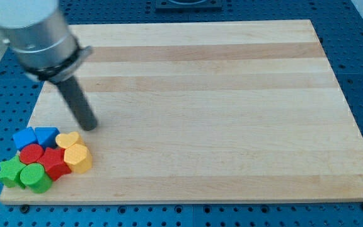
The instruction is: Move your arm closer to the group of blocks
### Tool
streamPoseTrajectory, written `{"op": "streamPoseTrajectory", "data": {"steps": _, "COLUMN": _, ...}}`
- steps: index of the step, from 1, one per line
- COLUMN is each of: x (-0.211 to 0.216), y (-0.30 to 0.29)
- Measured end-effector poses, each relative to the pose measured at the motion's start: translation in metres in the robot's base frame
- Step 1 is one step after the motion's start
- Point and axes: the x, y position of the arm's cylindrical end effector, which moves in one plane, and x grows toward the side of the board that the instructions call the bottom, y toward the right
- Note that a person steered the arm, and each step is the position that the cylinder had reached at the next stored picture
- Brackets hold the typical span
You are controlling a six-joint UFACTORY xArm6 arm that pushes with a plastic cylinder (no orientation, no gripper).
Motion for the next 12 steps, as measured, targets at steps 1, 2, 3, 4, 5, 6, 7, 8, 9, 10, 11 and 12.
{"op": "streamPoseTrajectory", "data": {"steps": 1, "x": -0.002, "y": 0.097}}
{"op": "streamPoseTrajectory", "data": {"steps": 2, "x": 0.057, "y": 0.154}}
{"op": "streamPoseTrajectory", "data": {"steps": 3, "x": 0.137, "y": 0.155}}
{"op": "streamPoseTrajectory", "data": {"steps": 4, "x": 0.137, "y": 0.150}}
{"op": "streamPoseTrajectory", "data": {"steps": 5, "x": 0.137, "y": 0.085}}
{"op": "streamPoseTrajectory", "data": {"steps": 6, "x": 0.137, "y": 0.003}}
{"op": "streamPoseTrajectory", "data": {"steps": 7, "x": 0.137, "y": -0.042}}
{"op": "streamPoseTrajectory", "data": {"steps": 8, "x": 0.136, "y": -0.050}}
{"op": "streamPoseTrajectory", "data": {"steps": 9, "x": 0.137, "y": -0.054}}
{"op": "streamPoseTrajectory", "data": {"steps": 10, "x": 0.137, "y": -0.057}}
{"op": "streamPoseTrajectory", "data": {"steps": 11, "x": 0.137, "y": -0.057}}
{"op": "streamPoseTrajectory", "data": {"steps": 12, "x": 0.136, "y": -0.067}}
